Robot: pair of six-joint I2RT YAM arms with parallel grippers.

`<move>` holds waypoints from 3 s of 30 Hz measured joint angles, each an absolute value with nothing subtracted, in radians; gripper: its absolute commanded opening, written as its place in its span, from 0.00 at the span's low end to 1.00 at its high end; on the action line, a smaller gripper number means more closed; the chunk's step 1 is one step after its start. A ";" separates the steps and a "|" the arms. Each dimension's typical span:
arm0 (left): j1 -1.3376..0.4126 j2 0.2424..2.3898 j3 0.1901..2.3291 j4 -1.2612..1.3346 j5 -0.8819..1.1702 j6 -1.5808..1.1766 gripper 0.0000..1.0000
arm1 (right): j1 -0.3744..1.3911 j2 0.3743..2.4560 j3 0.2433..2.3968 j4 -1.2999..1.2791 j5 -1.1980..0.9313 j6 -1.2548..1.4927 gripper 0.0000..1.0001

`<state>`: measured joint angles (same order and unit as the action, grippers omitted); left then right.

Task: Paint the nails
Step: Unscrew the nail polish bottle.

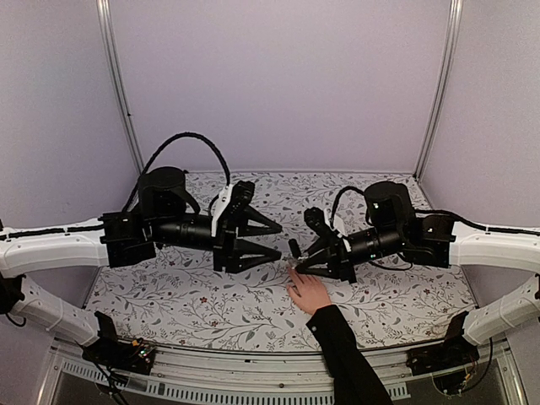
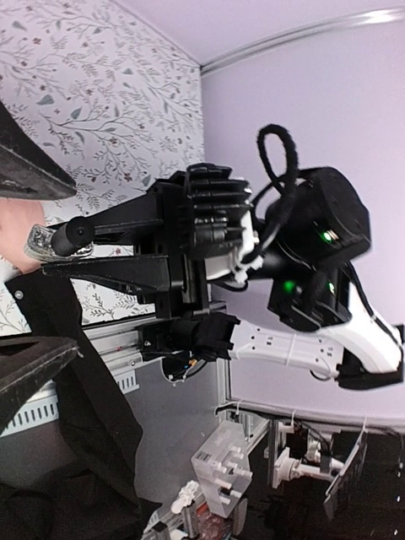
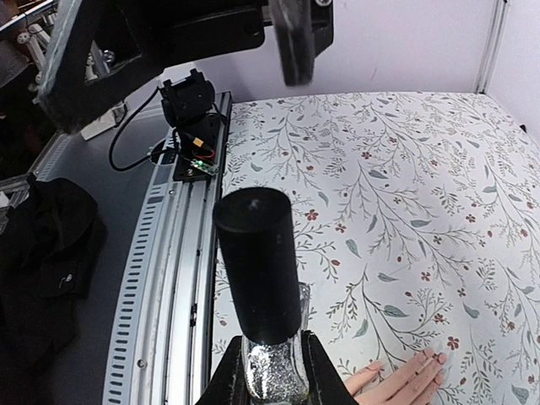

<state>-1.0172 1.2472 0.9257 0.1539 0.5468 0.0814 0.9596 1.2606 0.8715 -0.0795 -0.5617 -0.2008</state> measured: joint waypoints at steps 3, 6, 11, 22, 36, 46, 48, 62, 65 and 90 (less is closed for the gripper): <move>-1.014 1.203 0.867 0.244 0.598 0.083 0.59 | 0.960 1.264 0.871 -0.078 -0.635 -0.204 0.00; -1.014 1.196 0.834 0.307 0.654 0.086 0.57 | 0.960 1.266 0.871 -0.078 -0.713 -0.207 0.00; -1.014 1.216 0.825 0.375 0.738 0.086 0.53 | 0.967 1.280 0.884 -0.086 -0.829 -0.223 0.00; -1.024 1.320 0.899 0.368 0.822 0.124 0.34 | 0.995 1.338 0.944 -0.137 -0.927 -0.259 0.00; -1.048 1.350 0.931 0.297 0.848 0.176 0.29 | 0.996 1.338 0.963 -0.163 -0.957 -0.269 0.00; -1.054 1.356 0.942 0.264 0.838 0.191 0.00 | 0.996 1.338 0.964 -0.173 -0.947 -0.283 0.00; -1.054 1.355 0.942 0.262 0.825 0.190 0.00 | 0.996 1.335 0.964 -0.173 -0.929 -0.282 0.00; -1.049 1.343 0.941 0.302 0.491 0.104 0.00 | 0.996 1.244 0.955 -0.158 -0.449 -0.221 0.00; -1.049 1.359 0.941 0.327 0.383 0.072 0.00 | 0.996 1.246 0.955 -0.142 -0.340 -0.203 0.00; -1.077 1.425 0.944 0.412 0.111 -0.096 0.48 | 1.001 1.282 0.935 -0.054 -0.042 -0.150 0.00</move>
